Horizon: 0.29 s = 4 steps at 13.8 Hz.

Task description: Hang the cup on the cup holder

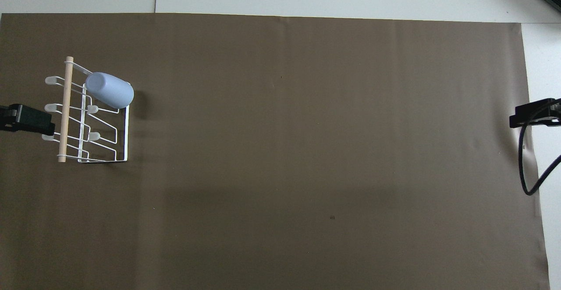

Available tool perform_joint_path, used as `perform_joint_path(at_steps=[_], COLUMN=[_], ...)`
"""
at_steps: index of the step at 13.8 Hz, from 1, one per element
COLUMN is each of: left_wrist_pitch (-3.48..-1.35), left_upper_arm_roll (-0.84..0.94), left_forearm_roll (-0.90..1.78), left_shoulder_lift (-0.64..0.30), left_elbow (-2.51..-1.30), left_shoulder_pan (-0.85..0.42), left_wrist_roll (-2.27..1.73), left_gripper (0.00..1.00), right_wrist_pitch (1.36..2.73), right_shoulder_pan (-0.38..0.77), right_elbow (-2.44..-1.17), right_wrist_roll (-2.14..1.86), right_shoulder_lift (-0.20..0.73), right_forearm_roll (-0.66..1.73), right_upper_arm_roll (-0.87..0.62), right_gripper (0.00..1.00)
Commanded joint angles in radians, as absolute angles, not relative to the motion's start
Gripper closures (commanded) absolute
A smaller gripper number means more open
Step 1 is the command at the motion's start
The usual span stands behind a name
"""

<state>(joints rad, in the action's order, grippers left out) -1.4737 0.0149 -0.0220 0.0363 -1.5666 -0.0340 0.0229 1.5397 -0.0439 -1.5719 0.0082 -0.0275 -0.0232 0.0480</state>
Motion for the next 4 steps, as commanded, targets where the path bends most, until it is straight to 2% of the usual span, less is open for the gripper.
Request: perform_joint_path(at_steps=[1, 4], left_wrist_pitch=[-1.447, -1.448], left_upper_arm_roll=[-0.005, -0.006], left_forearm_roll=[-0.012, -0.012], left_shoulder_lift=[0.038, 0.041], left_elbow=[-1.555, -1.562], left_shoulder_pan=[-0.049, -0.049], left_wrist_roll=[0.038, 0.038], left_gripper=[0.0, 0.0], right_wrist_pitch=[1.532, 1.532], right_shoulder_pan=[-0.048, -0.048], right_elbow=[-1.586, -1.586], right_wrist_roll=[0.017, 0.017], right_shoulder_lift=[-0.043, -0.043], right_forearm_roll=[-0.035, -0.035], right_upper_arm_roll=[0.044, 0.044], right_gripper=[0.0, 0.0])
